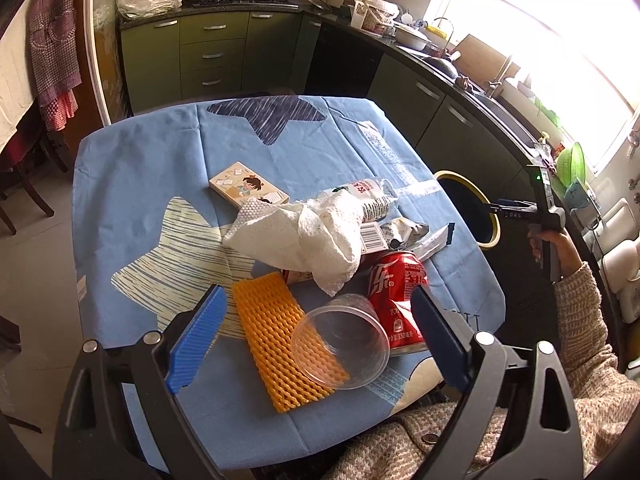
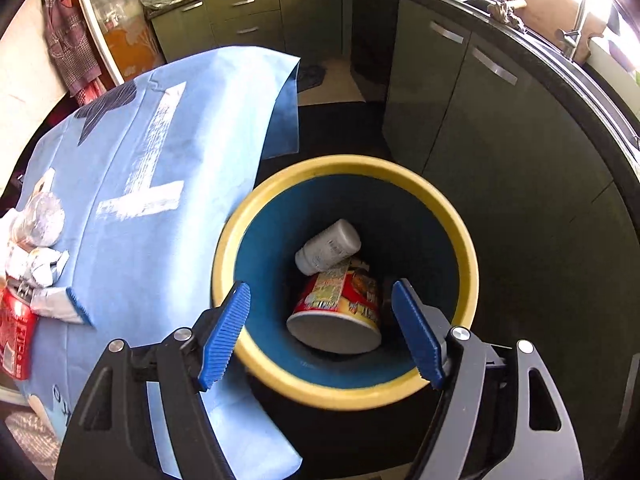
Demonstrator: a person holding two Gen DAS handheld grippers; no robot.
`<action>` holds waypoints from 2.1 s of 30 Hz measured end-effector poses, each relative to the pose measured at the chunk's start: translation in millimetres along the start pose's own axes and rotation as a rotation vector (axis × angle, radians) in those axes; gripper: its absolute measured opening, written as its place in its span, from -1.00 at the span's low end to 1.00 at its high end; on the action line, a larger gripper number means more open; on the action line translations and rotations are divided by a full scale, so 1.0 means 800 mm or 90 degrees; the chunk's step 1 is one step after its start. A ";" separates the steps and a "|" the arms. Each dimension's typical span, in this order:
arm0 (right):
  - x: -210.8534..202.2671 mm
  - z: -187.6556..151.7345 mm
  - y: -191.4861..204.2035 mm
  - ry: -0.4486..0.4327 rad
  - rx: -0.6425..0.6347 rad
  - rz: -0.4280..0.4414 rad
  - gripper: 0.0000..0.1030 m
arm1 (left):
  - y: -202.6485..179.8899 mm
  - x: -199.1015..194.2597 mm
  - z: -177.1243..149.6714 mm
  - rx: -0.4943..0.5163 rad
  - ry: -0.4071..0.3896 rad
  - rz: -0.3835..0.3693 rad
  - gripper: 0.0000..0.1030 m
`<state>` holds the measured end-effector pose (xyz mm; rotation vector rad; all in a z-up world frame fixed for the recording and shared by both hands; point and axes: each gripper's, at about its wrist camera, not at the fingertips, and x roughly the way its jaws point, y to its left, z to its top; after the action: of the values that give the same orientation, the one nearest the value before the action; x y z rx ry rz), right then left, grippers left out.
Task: Collect trash
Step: 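Drop the brown lid into the bin with the right gripper, then grasp the clear plastic cup with the left gripper, then release the plastic cup into the bin with the left gripper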
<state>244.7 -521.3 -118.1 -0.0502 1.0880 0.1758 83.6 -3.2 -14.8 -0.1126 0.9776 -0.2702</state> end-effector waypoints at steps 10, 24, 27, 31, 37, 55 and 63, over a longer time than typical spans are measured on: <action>-0.009 -0.016 0.016 0.007 -0.010 0.014 0.43 | -0.035 0.046 -0.022 0.018 0.097 -0.036 0.69; -0.010 -0.029 0.015 0.008 -0.011 0.024 0.44 | -0.045 0.097 -0.036 0.028 0.173 -0.056 -0.25; -0.009 -0.031 0.013 0.010 -0.009 0.025 0.44 | -0.045 0.099 -0.035 0.034 0.172 -0.060 -0.60; -0.006 -0.033 0.011 0.011 -0.006 0.027 0.44 | -0.047 0.092 -0.033 0.050 0.156 -0.056 -0.92; -0.015 -0.037 0.012 0.000 -0.006 0.032 0.44 | -0.063 0.067 -0.017 0.085 0.124 -0.052 -0.92; -0.114 -0.169 -0.077 -0.050 0.122 -0.055 0.44 | -0.380 0.230 0.161 0.344 0.117 -0.165 -0.91; -0.132 -0.208 -0.112 -0.047 0.169 -0.072 0.45 | -0.456 0.367 0.198 0.337 0.136 -0.101 -0.39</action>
<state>65.8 -643.0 -106.3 0.1325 1.0241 -0.0690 306.5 -439.2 -83.8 0.3291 1.0794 -0.6878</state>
